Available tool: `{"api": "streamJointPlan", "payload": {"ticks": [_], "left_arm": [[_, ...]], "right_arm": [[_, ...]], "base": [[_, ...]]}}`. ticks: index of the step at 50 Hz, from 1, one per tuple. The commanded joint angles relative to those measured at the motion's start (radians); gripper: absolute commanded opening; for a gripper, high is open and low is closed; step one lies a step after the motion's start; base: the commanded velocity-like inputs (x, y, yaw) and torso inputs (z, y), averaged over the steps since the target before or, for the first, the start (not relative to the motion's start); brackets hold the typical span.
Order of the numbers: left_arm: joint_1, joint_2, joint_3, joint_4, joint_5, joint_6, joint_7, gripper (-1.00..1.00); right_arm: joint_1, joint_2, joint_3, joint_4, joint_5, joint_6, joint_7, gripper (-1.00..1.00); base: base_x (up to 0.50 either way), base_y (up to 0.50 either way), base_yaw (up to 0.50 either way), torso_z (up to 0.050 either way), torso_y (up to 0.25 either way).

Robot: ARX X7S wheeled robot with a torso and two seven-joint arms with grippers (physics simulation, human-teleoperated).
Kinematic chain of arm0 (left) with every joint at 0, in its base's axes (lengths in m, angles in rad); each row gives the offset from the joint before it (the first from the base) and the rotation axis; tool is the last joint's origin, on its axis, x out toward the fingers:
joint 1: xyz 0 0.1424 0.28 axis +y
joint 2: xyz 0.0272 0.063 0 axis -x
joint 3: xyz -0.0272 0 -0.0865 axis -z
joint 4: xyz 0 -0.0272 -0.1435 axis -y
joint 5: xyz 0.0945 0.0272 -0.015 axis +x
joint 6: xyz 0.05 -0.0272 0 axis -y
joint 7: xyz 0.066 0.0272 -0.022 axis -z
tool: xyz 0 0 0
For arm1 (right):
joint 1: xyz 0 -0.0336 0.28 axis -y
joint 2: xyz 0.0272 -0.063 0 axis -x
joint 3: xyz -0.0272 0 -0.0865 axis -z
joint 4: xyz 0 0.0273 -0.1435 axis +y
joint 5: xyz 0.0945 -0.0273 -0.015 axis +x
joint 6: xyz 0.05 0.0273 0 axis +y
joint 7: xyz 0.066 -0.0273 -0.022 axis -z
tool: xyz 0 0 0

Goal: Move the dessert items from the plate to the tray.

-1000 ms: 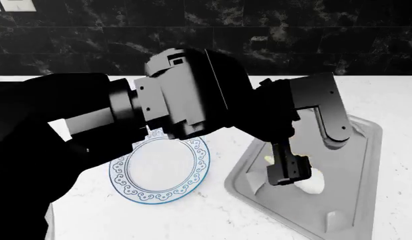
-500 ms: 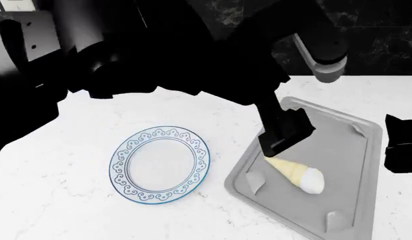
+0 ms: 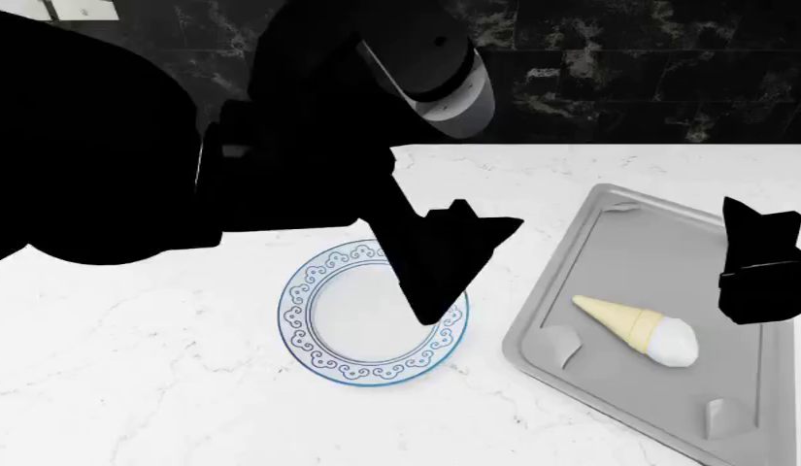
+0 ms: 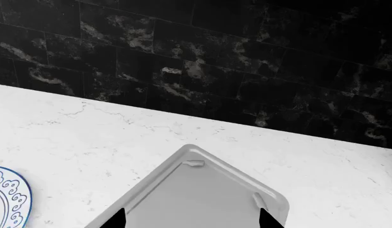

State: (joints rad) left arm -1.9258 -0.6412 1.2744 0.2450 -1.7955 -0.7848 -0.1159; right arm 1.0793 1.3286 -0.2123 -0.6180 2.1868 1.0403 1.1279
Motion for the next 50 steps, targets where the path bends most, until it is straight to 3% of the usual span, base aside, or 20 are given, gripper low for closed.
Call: {"api": "streamJointPlan", "payload": {"ticks": [1,8,24,38,46,50], "left_arm": [[0.051,-0.181,-0.049,0.144,-0.079,0.052,-0.129,1.00],[0.073,-0.270,-0.082,0.221,-0.120,0.100,-0.183,1.00],[0.136,-0.376,-0.105,0.255,-0.104,0.173,-0.222,1.00],[0.235,-0.545,-0.131,0.408,-0.080,0.311,-0.345,1.00],[0.295,-0.609,-0.124,0.459,-0.054,0.365,-0.355,1.00],[0.352,-0.692,-0.118,0.500,-0.014,0.442,-0.356,1.00]], "right_arm": [[0.066,-0.012,-0.040,-0.033,0.034,0.007,0.056,1.00],[0.090,-0.018,-0.051,-0.037,0.053,0.010,0.073,1.00],[0.130,-0.038,-0.080,-0.038,0.073,0.017,0.103,1.00],[-0.068,0.018,0.056,-0.155,-0.012,-0.104,0.032,1.00],[-0.204,0.040,0.161,-0.217,-0.037,-0.171,0.008,1.00],[-0.122,0.010,0.100,-0.235,-0.016,-0.155,0.058,1.00]], "base": [[-0.11,0.50,0.00,0.000,0.000],[-0.30,0.46,0.00,0.000,0.000],[-0.33,0.44,0.00,0.000,0.000],[-0.06,0.50,0.00,0.000,0.000],[-0.05,0.50,0.00,0.000,0.000],[0.00,0.50,0.00,0.000,0.000]]}}
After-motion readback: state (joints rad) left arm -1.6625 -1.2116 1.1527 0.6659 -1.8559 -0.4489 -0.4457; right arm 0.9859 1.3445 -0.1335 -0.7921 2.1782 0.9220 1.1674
